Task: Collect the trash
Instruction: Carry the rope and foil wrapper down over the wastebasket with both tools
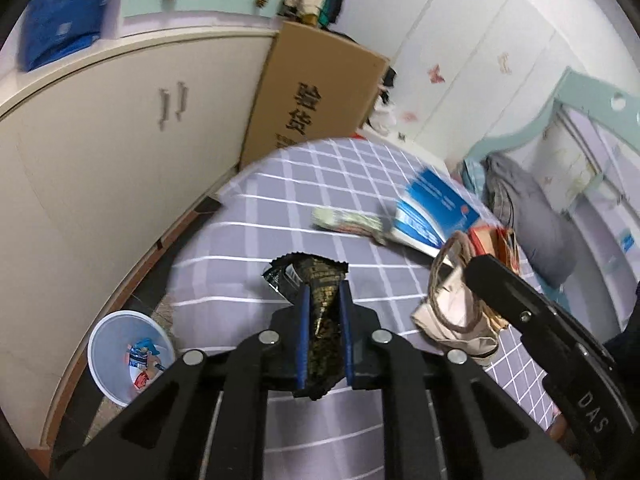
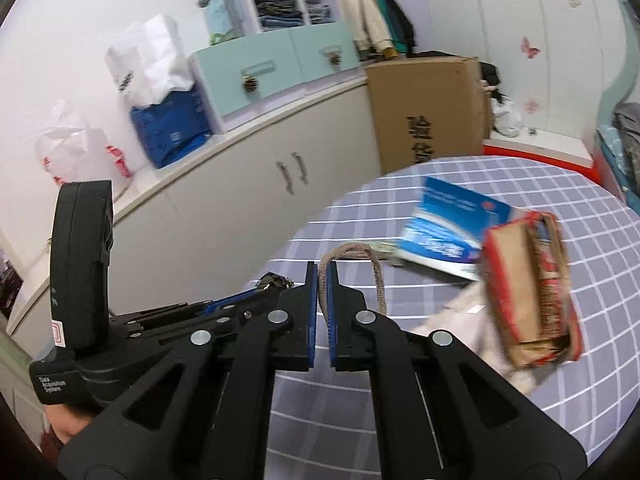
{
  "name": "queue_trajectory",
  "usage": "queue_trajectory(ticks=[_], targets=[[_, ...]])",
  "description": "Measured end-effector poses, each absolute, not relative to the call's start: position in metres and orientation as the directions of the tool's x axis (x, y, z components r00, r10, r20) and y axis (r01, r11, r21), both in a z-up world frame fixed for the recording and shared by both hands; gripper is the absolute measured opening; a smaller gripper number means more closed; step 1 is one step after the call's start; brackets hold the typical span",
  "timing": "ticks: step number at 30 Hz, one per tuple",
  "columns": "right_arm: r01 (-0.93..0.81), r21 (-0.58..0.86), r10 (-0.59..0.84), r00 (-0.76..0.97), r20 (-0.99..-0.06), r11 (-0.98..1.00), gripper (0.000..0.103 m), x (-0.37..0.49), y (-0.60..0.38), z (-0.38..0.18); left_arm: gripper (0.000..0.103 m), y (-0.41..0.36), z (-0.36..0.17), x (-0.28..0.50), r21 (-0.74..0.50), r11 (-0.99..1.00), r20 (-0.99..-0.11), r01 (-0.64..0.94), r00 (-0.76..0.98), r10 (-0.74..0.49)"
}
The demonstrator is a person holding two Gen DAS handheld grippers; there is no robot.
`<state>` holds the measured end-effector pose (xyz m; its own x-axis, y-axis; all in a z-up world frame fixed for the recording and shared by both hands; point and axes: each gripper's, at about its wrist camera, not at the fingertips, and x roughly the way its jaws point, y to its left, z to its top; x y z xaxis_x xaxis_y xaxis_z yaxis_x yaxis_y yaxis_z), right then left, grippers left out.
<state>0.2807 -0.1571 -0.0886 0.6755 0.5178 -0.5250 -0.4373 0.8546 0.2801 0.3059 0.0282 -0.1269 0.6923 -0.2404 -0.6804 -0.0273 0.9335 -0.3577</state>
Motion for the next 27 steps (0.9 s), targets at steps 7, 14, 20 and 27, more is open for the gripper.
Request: queue_trajectory(ticks=[7,14,20,27], targets=[[-0.545,0.275,0.597,0.6,-0.532,0.792,0.004,0.267,-0.083,-0.08,0.013,0.113,-0.126,0.27,-0.395,0.908,-0.658,-0.14,0.733,-0.174],[-0.64,0.278,0.653,0.477,-0.588,0.717,0.004,0.257,0.011,-0.104,0.013,0.193,-0.154,0.244,-0.393,0.876,-0.694,-0.279,0.716,-0.083],[-0.663,0.29,0.633,0.358,-0.687,0.69,0.005,0.261,0.079,-0.162,0.013,0.25,-0.207,0.235,-0.411,0.822,-0.751,-0.395,0.658,-0.059],[-0.619,0.35,0.571,0.198,-0.797,0.703,0.005,0.285,0.131,-0.247,0.013,0.293,-0.282,0.241,-0.403,0.77,-0.825,-0.494,0.56,-0.072]])
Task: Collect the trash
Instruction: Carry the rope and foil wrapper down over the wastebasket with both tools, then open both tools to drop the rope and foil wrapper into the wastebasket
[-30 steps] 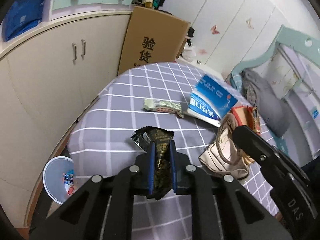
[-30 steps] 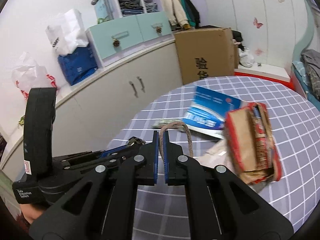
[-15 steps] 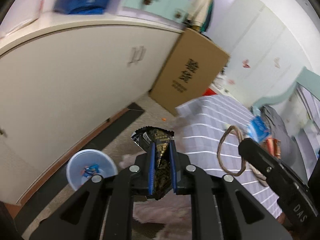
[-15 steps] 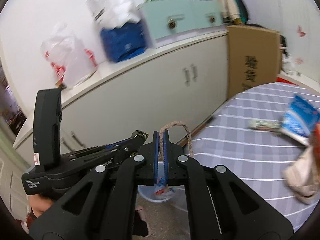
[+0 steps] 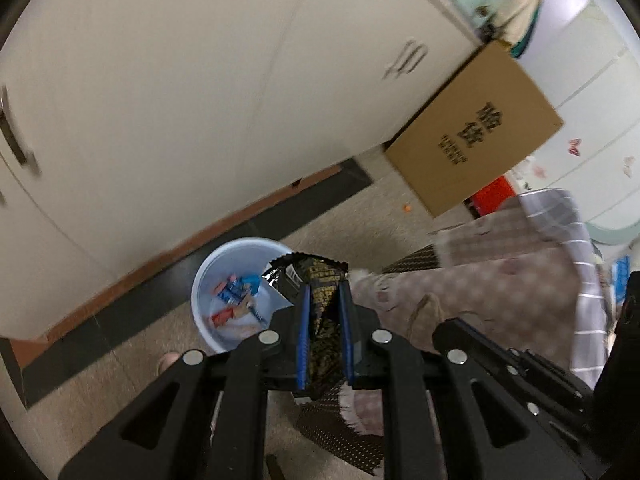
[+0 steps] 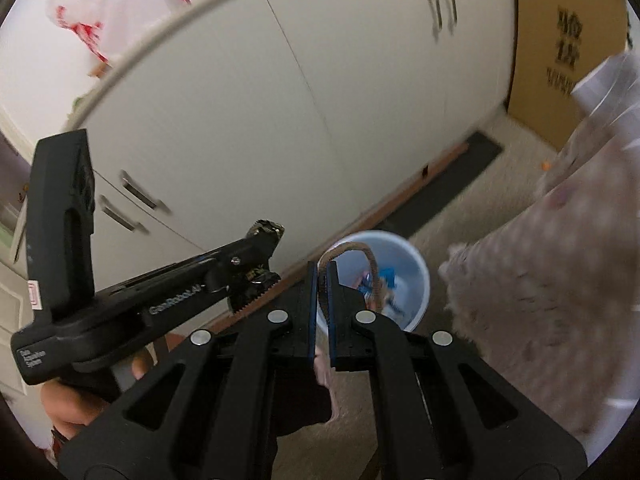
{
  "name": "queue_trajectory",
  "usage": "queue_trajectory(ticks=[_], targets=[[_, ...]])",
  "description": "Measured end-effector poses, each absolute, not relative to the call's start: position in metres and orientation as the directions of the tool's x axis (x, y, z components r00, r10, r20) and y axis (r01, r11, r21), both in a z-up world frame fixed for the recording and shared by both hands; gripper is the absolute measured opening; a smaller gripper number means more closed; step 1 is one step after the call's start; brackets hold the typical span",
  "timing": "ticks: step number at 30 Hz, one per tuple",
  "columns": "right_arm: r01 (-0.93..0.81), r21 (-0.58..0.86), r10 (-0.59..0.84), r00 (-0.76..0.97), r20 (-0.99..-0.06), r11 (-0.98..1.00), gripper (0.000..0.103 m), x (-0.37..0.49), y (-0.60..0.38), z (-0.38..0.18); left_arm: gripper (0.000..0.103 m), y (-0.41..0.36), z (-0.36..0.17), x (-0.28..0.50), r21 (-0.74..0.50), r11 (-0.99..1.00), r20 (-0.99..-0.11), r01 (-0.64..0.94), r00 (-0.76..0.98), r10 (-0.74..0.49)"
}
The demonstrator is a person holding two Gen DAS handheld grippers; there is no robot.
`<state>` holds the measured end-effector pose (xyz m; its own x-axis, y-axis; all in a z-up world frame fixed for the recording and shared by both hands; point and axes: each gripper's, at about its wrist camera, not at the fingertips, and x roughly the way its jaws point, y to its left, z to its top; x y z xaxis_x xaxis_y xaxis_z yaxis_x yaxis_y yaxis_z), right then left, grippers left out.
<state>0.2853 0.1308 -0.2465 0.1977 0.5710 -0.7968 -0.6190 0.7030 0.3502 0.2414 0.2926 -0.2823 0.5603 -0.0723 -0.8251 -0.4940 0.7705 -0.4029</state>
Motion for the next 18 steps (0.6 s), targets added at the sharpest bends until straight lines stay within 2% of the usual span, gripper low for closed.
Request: queue_trajectory(ticks=[6,13,14,15,16,17,18], targets=[[-0.584,0.383,0.547,0.129,-0.827,0.716,0.005,0.306,0.165,-0.29,0.013,0.314,-0.328,0.248,-0.393,0.74,-0.862,-0.546,0.498,-0.091],[-0.575,0.354,0.499,0.111,-0.86,0.738,0.007,0.318,0.181,-0.323,0.013,0.331,-0.362,0.254,-0.385,0.719,-0.885,-0.578,0.452,-0.11],[-0.572,0.352,0.494,0.11,-0.862,0.741,0.012,0.32,0.182,-0.326,0.013,0.332,-0.365,0.256,-0.385,0.717,-0.887,-0.581,0.448,-0.113],[-0.568,0.35,0.49,0.108,-0.865,0.745,0.026,0.322,0.182,-0.33,0.013,0.332,-0.369,0.257,-0.385,0.715,-0.889,-0.583,0.444,-0.116],[-0.564,0.349,0.487,0.109,-0.867,0.748,0.034,0.323,0.181,-0.333,0.013,0.333,-0.37,0.259,-0.385,0.715,-0.89,-0.583,0.441,-0.119],[-0.559,0.344,0.485,0.12,-0.867,0.754,0.049,0.325,0.18,-0.335,0.013,0.333,-0.372,0.26,-0.384,0.717,-0.891,-0.582,0.438,-0.121],[-0.559,0.338,0.482,0.13,-0.866,0.757,0.05,0.325,0.178,-0.336,0.013,0.332,-0.374,0.261,-0.383,0.718,-0.891,-0.581,0.436,-0.123]])
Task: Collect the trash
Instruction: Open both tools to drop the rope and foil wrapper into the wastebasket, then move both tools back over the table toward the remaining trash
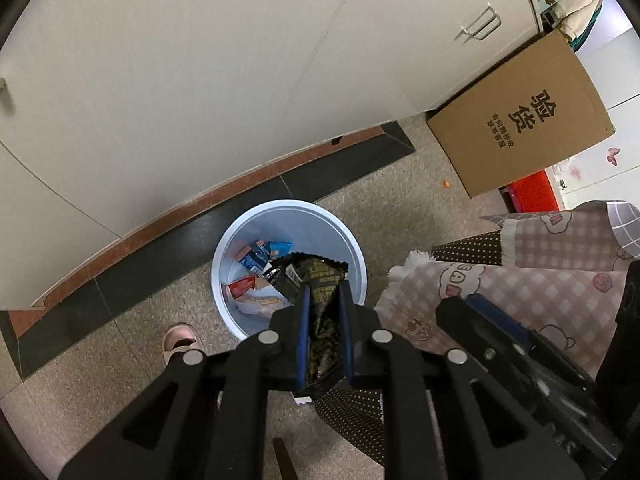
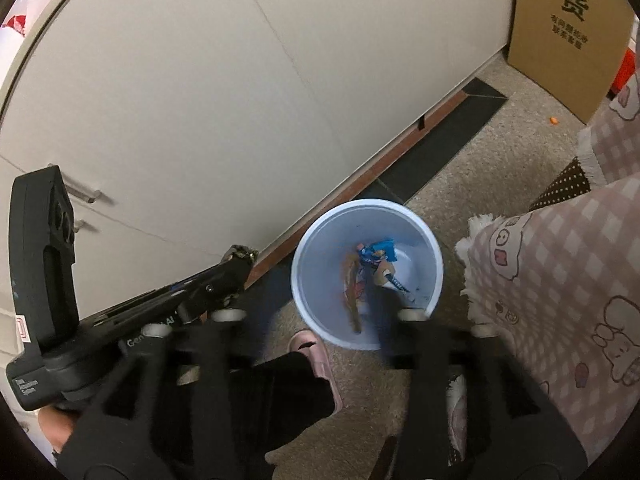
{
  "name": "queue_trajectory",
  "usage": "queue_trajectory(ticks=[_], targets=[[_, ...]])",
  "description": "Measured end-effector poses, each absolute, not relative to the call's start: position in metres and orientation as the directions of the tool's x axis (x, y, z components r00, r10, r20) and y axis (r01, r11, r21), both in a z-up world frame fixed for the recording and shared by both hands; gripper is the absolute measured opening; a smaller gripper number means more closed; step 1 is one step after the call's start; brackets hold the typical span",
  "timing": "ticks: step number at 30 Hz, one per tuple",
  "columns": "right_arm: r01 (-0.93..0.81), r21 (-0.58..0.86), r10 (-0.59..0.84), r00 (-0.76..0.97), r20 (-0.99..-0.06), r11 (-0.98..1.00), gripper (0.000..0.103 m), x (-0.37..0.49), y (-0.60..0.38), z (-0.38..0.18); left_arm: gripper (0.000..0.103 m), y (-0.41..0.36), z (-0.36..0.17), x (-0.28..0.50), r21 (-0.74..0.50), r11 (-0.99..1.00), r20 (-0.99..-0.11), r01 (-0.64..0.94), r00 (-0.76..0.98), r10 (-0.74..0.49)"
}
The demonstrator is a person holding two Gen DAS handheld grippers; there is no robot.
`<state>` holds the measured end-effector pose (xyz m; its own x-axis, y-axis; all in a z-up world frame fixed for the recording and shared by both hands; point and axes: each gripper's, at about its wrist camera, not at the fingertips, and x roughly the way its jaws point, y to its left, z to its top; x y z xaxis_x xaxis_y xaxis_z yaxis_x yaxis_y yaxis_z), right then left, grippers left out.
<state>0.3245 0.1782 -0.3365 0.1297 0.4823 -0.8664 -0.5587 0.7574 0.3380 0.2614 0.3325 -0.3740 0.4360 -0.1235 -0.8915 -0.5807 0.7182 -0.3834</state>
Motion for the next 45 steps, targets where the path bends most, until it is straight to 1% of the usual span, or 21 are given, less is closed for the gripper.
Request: queue_trajectory(ticks=[6,12,22,25,27,28,30,31,38,45], targets=[[-0.558,0.304,0.456,0.152,-0.877,0.772,0.05,0.327,0.176,-0.342,0.013,0.329,-0.38,0.268,-0.383,0.726,-0.895,-0.571,0.424,-0.139],[-0.564,0.247,0.426,0.21,-0.88,0.788,0.051,0.323,0.17,-0.33,0.013,0.323,-0.381,0.276,-0.384,0.737,-0.896,-0.557,0.418,-0.151],[-0.534,0.25,0.435,0.254,-0.864,0.808,0.053,0.328,0.152,-0.323,0.014,0.312,-0.373,0.289,-0.385,0.754,-0.895,-0.533,0.415,-0.164],[-0.524,0.257,0.442,0.264,-0.857,0.812,0.054,0.328,0.144,-0.319,0.016,0.31,-0.37,0.294,-0.403,0.745,-0.888,-0.532,0.423,-0.179],[-0.516,0.266,0.447,0.265,-0.854,0.814,0.054,0.328,0.14,-0.318,0.024,0.311,-0.369,0.294,-0.436,0.721,-0.876,-0.538,0.436,-0.204],[-0.513,0.271,0.449,0.262,-0.854,0.814,0.054,0.329,0.139,-0.317,0.032,0.312,-0.368,0.294,-0.45,0.711,-0.871,-0.54,0.443,-0.214],[-0.506,0.281,0.454,0.257,-0.853,0.816,0.054,0.33,0.137,-0.317,0.041,0.311,-0.365,0.293,-0.444,0.711,-0.872,-0.546,0.445,-0.203],[-0.503,0.284,0.454,0.256,-0.853,0.817,0.054,0.329,0.137,-0.316,0.043,0.31,-0.364,0.293,-0.438,0.713,-0.874,-0.547,0.444,-0.196],[-0.503,0.3,0.471,0.255,-0.844,0.81,0.054,0.324,0.133,-0.306,0.044,0.313,-0.351,0.278,-0.432,0.705,-0.876,-0.562,0.448,-0.18],[-0.526,0.334,0.527,0.272,-0.805,0.782,0.054,0.306,0.13,-0.27,0.045,0.31,-0.309,0.252,-0.443,0.71,-0.85,-0.548,0.507,-0.14]])
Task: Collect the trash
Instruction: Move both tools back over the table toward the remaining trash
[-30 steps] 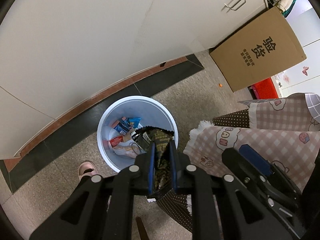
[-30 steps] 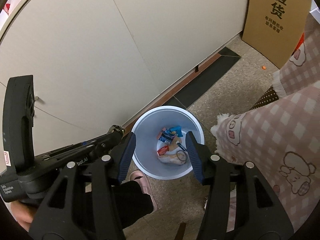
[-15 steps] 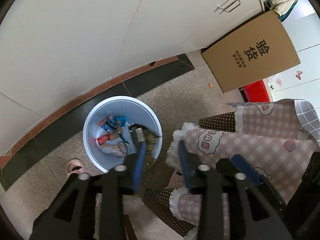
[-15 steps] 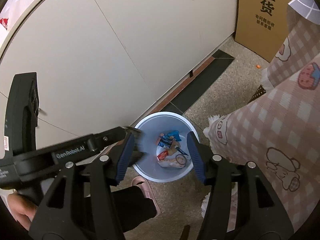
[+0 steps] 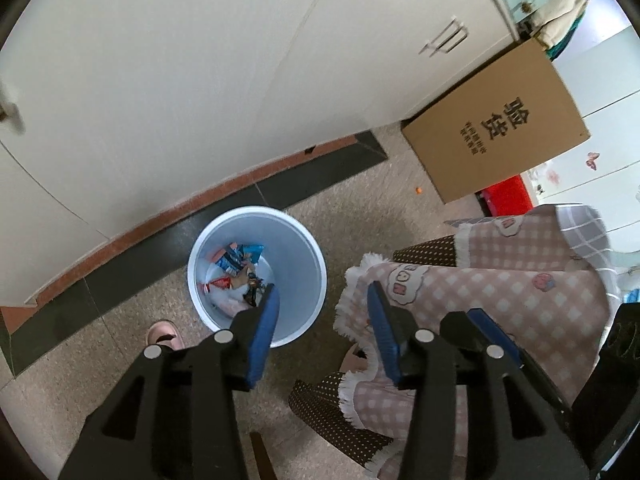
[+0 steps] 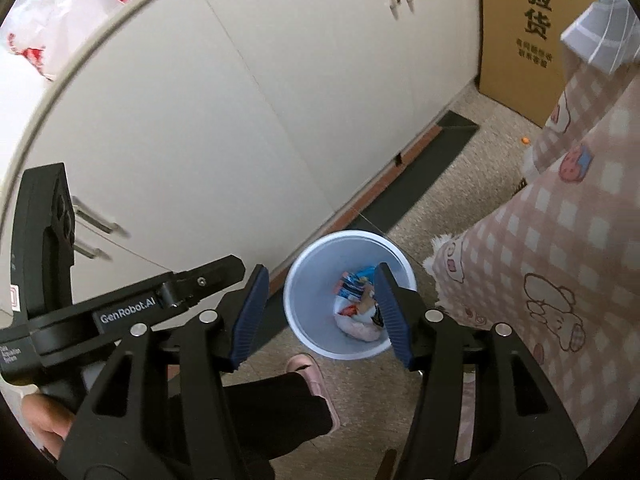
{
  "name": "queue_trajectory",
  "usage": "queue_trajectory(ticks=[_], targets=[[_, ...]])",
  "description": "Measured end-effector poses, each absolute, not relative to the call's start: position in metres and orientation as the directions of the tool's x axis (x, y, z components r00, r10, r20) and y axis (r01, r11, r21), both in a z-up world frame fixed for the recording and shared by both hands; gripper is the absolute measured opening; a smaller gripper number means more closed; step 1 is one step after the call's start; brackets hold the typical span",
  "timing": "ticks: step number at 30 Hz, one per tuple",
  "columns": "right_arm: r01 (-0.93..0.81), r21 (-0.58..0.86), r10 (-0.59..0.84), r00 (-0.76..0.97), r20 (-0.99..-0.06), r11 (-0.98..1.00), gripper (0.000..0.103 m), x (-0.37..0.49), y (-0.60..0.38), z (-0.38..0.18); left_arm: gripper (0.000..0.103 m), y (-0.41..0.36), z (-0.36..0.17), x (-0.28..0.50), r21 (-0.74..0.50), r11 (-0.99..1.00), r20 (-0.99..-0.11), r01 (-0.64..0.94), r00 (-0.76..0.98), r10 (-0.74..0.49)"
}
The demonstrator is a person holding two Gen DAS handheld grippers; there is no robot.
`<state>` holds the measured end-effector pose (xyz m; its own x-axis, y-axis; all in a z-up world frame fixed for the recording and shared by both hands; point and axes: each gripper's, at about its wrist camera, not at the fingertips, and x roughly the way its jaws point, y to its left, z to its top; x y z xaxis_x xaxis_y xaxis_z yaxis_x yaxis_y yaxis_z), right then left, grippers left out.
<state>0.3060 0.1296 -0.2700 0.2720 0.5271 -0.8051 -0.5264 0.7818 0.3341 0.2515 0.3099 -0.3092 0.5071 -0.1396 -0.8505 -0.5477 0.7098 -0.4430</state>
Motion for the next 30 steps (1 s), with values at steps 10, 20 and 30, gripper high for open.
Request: queue_trajectory(ticks=[10,20,30], targets=[[-0.587,0.319,0.605,0.389,-0.695,0.744,0.055,0.268,0.11,-0.183,0.051,0.286,-0.208,0.207,-0.427,0.763,-0.753,-0.485,0.658,-0.003],[-0.579,0.279,0.614,0.532,-0.583,0.767,0.058,0.246,0.037,-0.11,0.056,0.22,-0.129,0.201,-0.362,0.852,-0.653,-0.379,0.755,0.058],[-0.477,0.197,0.496,0.654,-0.571,0.856,0.061,0.266,-0.065,-0.084,0.061,0.111,-0.104,0.25,-0.218,0.958,-0.654,-0.185,0.757,-0.003]])
